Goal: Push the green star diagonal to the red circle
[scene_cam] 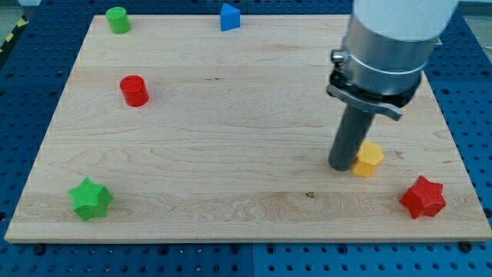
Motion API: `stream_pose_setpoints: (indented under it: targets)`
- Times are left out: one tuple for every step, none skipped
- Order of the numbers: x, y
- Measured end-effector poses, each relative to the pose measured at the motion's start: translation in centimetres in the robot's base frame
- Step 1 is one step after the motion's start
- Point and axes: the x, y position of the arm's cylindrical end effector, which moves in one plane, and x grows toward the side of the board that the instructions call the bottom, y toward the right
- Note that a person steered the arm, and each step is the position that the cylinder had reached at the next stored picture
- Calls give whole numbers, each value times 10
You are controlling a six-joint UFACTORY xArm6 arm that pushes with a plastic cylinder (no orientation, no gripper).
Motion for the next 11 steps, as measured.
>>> stream_pose_setpoints:
  targets:
    - [0, 24]
    - [0, 15]
    - [1, -74]
    - [0, -187]
    - [-3, -306]
    - [-3, -420]
    - [19, -440]
    - [52, -439]
    - [57, -416]
    - [62, -368]
    - [67, -320]
